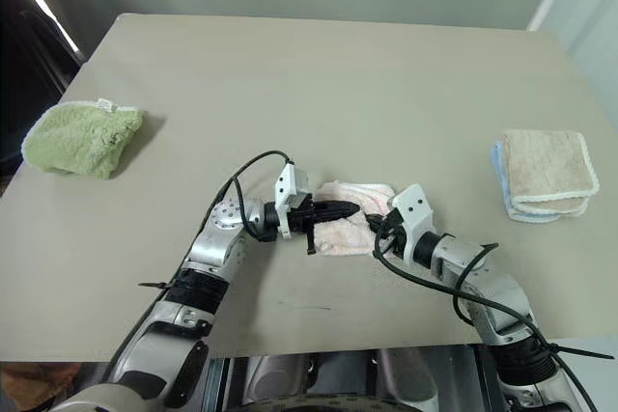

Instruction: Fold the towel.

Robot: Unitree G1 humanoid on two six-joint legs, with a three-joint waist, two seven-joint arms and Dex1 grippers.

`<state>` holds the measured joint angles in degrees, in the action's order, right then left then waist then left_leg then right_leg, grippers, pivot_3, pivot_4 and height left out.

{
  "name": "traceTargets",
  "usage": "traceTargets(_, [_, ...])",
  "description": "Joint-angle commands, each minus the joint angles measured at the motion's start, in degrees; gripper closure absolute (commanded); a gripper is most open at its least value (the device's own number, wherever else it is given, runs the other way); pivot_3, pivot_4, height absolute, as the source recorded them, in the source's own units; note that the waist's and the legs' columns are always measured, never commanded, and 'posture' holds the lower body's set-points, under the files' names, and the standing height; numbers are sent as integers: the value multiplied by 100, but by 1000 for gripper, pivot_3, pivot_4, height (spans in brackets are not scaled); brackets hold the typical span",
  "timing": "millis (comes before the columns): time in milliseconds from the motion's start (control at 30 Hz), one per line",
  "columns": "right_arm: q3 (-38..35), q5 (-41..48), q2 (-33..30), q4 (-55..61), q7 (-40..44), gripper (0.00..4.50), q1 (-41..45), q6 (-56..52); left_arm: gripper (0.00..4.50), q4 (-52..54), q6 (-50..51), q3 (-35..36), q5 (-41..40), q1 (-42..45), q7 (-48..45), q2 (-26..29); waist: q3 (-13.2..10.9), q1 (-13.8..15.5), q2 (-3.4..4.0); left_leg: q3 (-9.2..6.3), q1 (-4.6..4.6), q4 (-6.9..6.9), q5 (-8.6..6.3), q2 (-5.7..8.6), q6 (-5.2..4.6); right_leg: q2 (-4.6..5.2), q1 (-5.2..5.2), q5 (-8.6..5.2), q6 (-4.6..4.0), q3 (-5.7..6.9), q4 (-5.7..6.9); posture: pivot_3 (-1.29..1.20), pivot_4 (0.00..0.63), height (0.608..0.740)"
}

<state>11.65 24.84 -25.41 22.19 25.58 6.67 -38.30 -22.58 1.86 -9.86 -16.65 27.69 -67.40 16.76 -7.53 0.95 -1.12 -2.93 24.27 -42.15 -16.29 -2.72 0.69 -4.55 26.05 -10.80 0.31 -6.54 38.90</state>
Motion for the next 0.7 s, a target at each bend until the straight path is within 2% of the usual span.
traceTargets(33, [-367,224,68,54,88,4500,49,-108,4477,-10,-37,199,-141,174,-90,36,-1,-1,2,1,1,-1,0,1,0,0,1,1,1,-1,0,0,150,703])
traceTargets(67, [-505,365,96,126,108,4500,82,-172,4477,60,56,249,-228,191,-154,86,-3,-1,4,2,2,-1,0,1,-1,0,2,2,2,-2,0,0,150,703])
traceTargets(167, [-996,978,161,445,144,4500,208,-450,3946,462,672,472,-641,252,-324,305,-5,-11,8,4,15,-1,0,0,0,-1,18,2,1,-2,0,0,150,703])
traceTargets(200, [-1135,1162,171,530,146,4117,251,-548,3595,611,990,567,-839,280,-341,377,-5,-14,8,5,27,1,0,-1,0,-3,31,2,0,-2,1,0,150,703])
traceTargets(267, [-1333,1464,118,687,186,3703,312,-740,2963,993,1827,743,-1320,322,-407,602,-5,-17,8,8,40,2,0,-3,0,-3,45,8,6,-1,2,0,150,703])
traceTargets(333, [-1444,1663,19,806,241,3038,374,-894,2249,1245,2704,933,-1752,370,-441,914,-6,-23,8,11,45,4,0,-6,0,-4,51,22,29,0,1,0,150,703])
traceTargets(500, [-1543,1956,-164,929,335,1324,532,-1073,508,1118,3972,1336,-2215,483,-353,1613,-7,-40,11,19,45,10,-1,-11,1,-2,58,24,28,-1,2,0,150,703])
traceTargets(533, [-1548,1990,-183,929,346,957,558,-1086,142,1106,4267,1424,-2319,497,-269,1698,-8,-43,12,19,46,11,-1,-12,1,-2,60,34,5,-1,2,0,150,703])
traceTargets(600, [-1538,2024,-205,900,350,263,602,-1097,0,1134,4835,1518,-2491,487,-132,1821,-8,-35,12,18,46,12,0,-12,1,-2,61,26,-48,-1,2,0,150,703])
traceTargets(633, [-1516,2014,-216,868,359,65,620,-1088,0,1209,5218,1481,-2554,434,-56,1921,-8,-35,12,17,46,11,0,-12,1,-2,61,22,-55,-1,2,0,150,703])
traceTargets(700, [-1470,1983,-229,819,378,65,653,-1069,0,1389,5826,1371,-2622,318,141,2057,-8,-40,12,19,45,11,0,-12,1,-2,61,22,-59,-2,2,0,150,703])
